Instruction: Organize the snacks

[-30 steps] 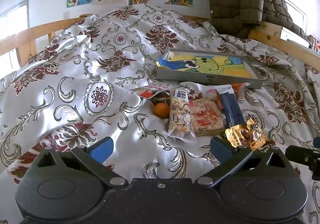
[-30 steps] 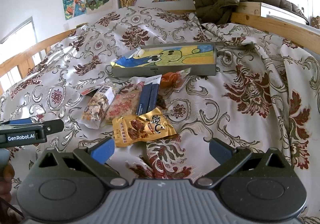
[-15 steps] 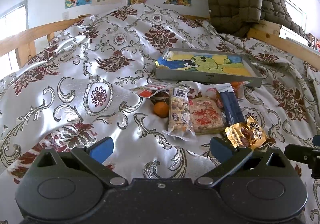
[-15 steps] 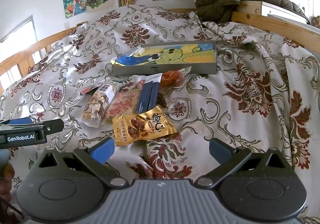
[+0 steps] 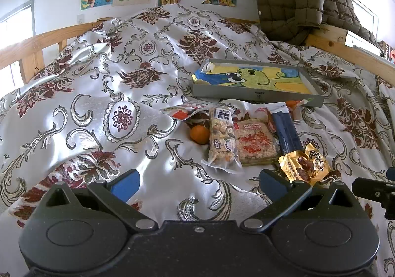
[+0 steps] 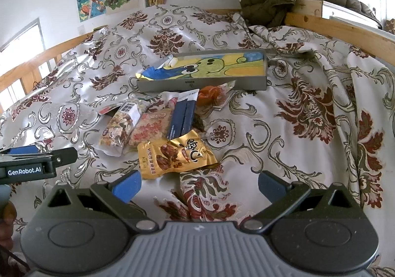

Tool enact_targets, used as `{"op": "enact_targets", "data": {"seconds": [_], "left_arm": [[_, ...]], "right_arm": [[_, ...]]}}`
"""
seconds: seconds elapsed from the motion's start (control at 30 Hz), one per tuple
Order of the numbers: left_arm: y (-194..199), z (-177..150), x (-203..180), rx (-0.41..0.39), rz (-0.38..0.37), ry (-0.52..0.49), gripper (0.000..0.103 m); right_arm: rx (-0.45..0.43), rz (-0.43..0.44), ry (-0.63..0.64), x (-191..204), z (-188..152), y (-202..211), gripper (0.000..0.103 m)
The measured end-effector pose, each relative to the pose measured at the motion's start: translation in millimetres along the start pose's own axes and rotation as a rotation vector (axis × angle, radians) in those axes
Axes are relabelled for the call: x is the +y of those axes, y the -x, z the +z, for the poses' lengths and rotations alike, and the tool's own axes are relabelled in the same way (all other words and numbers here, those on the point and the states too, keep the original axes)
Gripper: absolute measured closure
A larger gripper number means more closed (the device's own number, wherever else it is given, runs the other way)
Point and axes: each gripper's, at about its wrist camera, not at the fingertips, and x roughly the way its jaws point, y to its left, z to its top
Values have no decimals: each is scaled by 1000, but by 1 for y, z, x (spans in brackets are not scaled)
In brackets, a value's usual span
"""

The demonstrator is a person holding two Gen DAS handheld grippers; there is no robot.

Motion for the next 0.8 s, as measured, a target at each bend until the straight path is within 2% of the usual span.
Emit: {"op": "enact_targets", "data": {"seconds": [0.27, 0.37, 0.57, 0.8], "left_arm": [[-5, 3, 3, 13, 16, 6, 1], [-9, 11, 3, 3, 7, 8, 1], [-28, 33, -1, -7, -65, -34, 1], [-72, 51, -1, 77, -131, -77, 1]], "right_arm": [[-26, -63, -3, -1, 3, 2, 0], [-24, -60, -1, -4, 4, 0, 0], [-5, 10, 25, -8, 10, -15, 0], [58, 133, 86, -1, 15, -48, 0]]}}
